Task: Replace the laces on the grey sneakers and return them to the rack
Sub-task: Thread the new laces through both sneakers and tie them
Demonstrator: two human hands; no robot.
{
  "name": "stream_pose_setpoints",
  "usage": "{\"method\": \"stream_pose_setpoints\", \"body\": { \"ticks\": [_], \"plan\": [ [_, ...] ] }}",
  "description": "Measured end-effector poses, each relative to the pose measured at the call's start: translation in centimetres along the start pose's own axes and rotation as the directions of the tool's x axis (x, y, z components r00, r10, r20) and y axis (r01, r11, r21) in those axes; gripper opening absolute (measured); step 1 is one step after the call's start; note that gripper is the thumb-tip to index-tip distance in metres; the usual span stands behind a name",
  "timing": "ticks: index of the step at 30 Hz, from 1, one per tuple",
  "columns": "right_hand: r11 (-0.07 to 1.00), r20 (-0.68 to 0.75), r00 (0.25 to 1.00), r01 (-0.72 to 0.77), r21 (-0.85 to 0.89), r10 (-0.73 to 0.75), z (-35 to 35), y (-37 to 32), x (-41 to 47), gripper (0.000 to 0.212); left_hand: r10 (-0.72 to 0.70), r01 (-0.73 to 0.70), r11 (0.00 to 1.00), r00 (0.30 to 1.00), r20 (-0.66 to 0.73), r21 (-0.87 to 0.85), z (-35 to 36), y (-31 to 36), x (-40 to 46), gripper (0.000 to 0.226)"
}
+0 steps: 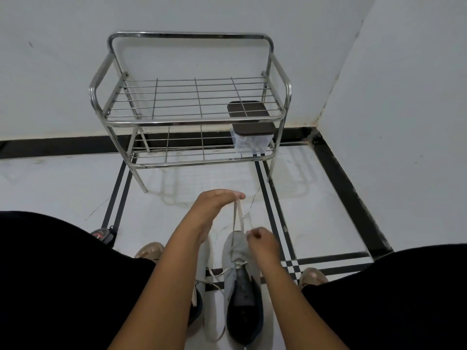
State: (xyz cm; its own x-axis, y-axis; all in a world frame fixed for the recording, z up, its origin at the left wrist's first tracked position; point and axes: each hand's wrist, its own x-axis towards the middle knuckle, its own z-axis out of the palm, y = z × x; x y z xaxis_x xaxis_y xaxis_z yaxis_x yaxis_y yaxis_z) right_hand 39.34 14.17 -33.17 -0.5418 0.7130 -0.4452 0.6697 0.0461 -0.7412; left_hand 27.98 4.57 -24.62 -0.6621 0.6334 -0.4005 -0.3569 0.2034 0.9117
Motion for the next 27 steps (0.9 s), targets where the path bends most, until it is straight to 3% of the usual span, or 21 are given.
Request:
{"method": "stream_pose_setpoints", "body": {
  "ticks": [3,5,8,12,15,17,19,22,24,25,26,27],
  "plan": [
    [0.861,0.086,0.995,-0.007,0.509,-0.042,-1.5,-5.0,-0.8,0.014,0.041,-0.041,0.999,0.996,-0.080,0.003,0.3,0.1,-0.2,0.017],
    [0.811,0.200,0.974,-0.034,0.584,-0.103,-2.3,-6.7,-1.4,0.019,0.048,-0.052,0.998,0.985,-0.167,-0.026,0.6,-0.1,-0.3,0.018],
    [0.881,0.307,0.934,0.014,0.473,-0.180,-2.8,-7.0,-2.0,0.019,0.047,-0.062,0.997,0.966,-0.256,-0.051,0.9,-0.2,-0.4,0.015],
    [0.936,0.331,0.921,0.087,0.341,-0.206,-4.0,-6.1,-2.2,0.017,0.005,-0.082,0.984,0.901,-0.434,-0.159,0.1,-0.6,-0.6,0.011],
    [0.987,0.348,0.927,0.101,0.125,-0.139,-5.9,-5.1,-1.9,0.014,-0.151,-0.089,0.924,0.809,-0.568,-0.372,-1.9,-1.5,-0.5,0.018],
    [0.993,0.287,0.955,0.095,-0.070,-0.071,-6.8,-3.7,-1.6,0.012,-0.294,-0.083,0.856,0.734,-0.613,-0.510,-3.3,-2.9,-0.6,0.025],
    [0.976,0.190,0.981,0.070,-0.206,-0.031,-7.1,-2.3,-1.2,0.011,-0.427,0.023,0.828,0.673,-0.604,-0.560,-3.9,-4.9,-0.6,0.034],
    [0.959,0.195,0.981,0.072,-0.273,-0.018,-6.1,-1.0,-0.9,0.013,-0.481,0.299,0.874,0.648,-0.590,-0.384,-3.4,-8.5,0.2,0.045],
    [0.947,0.234,0.972,0.106,-0.302,-0.034,-4.9,-0.7,-0.9,0.011,-0.386,0.455,0.885,0.605,-0.696,-0.096,-1.8,-9.8,0.7,0.046],
    [0.943,0.234,0.971,0.120,-0.309,-0.047,-4.3,-0.5,-1.0,0.009,-0.258,0.455,0.886,0.642,-0.722,0.088,-0.8,-10.1,0.8,0.042],
    [0.941,0.224,0.973,0.130,-0.312,-0.060,-3.8,-0.3,-1.1,0.008,-0.124,0.381,0.883,0.752,-0.647,0.273,0.1,-10.3,0.9,0.036],
    [0.943,0.210,0.975,0.133,-0.305,-0.070,-3.4,0.0,-1.1,0.008,-0.038,0.263,0.873,0.876,-0.480,0.410,1.0,-10.5,0.9,0.033]
  ]
}}
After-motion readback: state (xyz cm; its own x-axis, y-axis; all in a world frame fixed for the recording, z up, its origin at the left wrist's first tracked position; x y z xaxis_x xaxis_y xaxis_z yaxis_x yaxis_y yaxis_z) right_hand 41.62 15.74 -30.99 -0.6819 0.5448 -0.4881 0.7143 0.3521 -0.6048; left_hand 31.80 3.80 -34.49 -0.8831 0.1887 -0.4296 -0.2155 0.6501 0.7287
